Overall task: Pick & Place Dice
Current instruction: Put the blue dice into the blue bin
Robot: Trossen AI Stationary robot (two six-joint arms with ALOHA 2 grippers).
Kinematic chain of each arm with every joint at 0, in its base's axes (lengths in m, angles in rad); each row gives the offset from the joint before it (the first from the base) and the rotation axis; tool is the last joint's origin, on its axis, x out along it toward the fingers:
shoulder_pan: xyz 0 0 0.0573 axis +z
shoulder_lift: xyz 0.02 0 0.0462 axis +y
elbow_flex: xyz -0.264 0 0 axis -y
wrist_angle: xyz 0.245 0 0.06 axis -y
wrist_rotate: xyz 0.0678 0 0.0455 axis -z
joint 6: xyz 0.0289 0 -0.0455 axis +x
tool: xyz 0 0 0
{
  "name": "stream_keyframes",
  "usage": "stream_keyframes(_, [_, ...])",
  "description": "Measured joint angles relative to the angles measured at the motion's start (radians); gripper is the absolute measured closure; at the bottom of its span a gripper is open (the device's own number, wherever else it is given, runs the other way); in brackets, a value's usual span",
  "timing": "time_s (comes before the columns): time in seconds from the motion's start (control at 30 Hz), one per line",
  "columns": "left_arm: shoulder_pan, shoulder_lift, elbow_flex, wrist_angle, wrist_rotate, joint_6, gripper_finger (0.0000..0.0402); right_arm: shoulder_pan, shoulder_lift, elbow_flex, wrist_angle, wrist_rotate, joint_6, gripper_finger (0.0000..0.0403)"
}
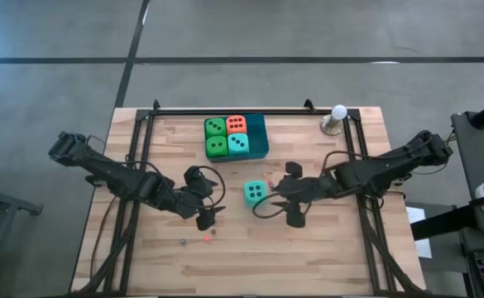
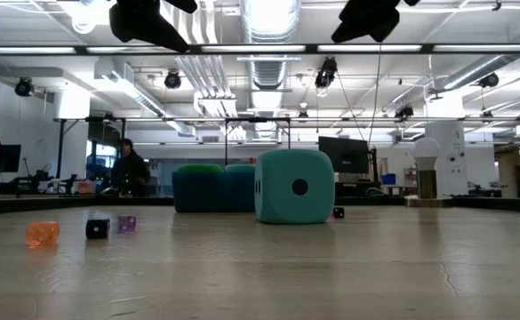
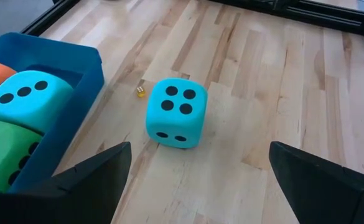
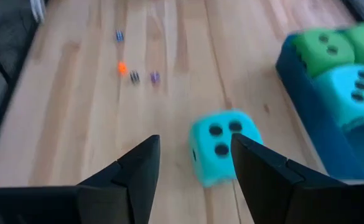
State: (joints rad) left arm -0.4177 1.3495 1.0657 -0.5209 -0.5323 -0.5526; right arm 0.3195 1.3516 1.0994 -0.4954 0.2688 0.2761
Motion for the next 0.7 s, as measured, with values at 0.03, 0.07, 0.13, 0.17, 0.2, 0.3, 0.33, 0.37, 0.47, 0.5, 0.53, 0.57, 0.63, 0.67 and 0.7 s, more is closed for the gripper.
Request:
stream_keyframes(0.03, [0.000,0.000,0.000,0.000,0.000,0.000,0.0020,-0.001,0.017,0.025,-0.034,-0.006,-0.001,0.0206])
stream_keyframes(0.07, [0.000,0.000,0.000,0.000,0.000,0.000,0.0019,-0.002,0.034,0.052,-0.057,-0.008,-0.001,0.0207])
stream_keyframes(0.13, [0.000,0.000,0.000,0.000,0.000,0.000,0.0017,-0.005,0.071,0.099,-0.127,-0.008,-0.001,0.0207])
stream_keyframes(0.17, [0.000,0.000,0.000,0.000,0.000,0.000,0.0016,-0.008,0.087,0.120,-0.158,-0.009,-0.001,0.0206])
stream_keyframes(0.2, [0.000,0.000,0.000,0.000,0.000,0.000,0.0015,-0.009,0.106,0.140,-0.178,-0.008,-0.001,0.0207])
stream_keyframes(0.3, [0.000,0.000,0.000,0.000,0.000,0.000,0.0014,-0.015,0.155,0.181,-0.223,-0.012,-0.023,0.0207])
stream_keyframes(0.33, [0.000,0.000,0.000,0.000,0.000,0.001,0.0014,-0.016,0.171,0.193,-0.225,-0.015,-0.041,0.0207])
stream_keyframes(0.37, [0.000,0.000,0.000,0.000,0.000,0.001,0.0014,-0.016,0.186,0.207,-0.224,-0.022,-0.060,0.0207])
stream_keyframes(0.47, [0.000,0.000,0.000,0.000,0.000,0.001,0.0017,-0.025,0.224,0.240,-0.226,-0.088,-0.101,0.0207])
stream_keyframes(0.5, [0.000,0.000,0.000,0.000,0.000,0.003,0.0018,-0.031,0.237,0.250,-0.225,-0.116,-0.109,0.0207])
stream_keyframes(0.53, [0.000,0.000,0.000,0.000,0.000,0.003,0.0019,-0.038,0.247,0.255,-0.225,-0.141,-0.113,0.0206])
stream_keyframes(0.57, [0.000,0.000,0.000,0.000,0.000,0.003,0.0019,-0.046,0.254,0.256,-0.225,-0.160,-0.116,0.0207])
stream_keyframes(0.63, [0.000,0.000,0.000,0.000,0.000,0.003,0.0020,-0.065,0.266,0.256,-0.228,-0.189,-0.118,0.0206])
stream_keyframes(0.67, [0.000,0.000,0.000,0.000,0.000,0.003,0.0020,-0.074,0.269,0.255,-0.228,-0.196,-0.119,0.0206])
stream_keyframes(0.7, [0.000,0.000,0.000,0.000,0.000,0.003,0.0020,-0.083,0.272,0.253,-0.230,-0.199,-0.119,0.0206])
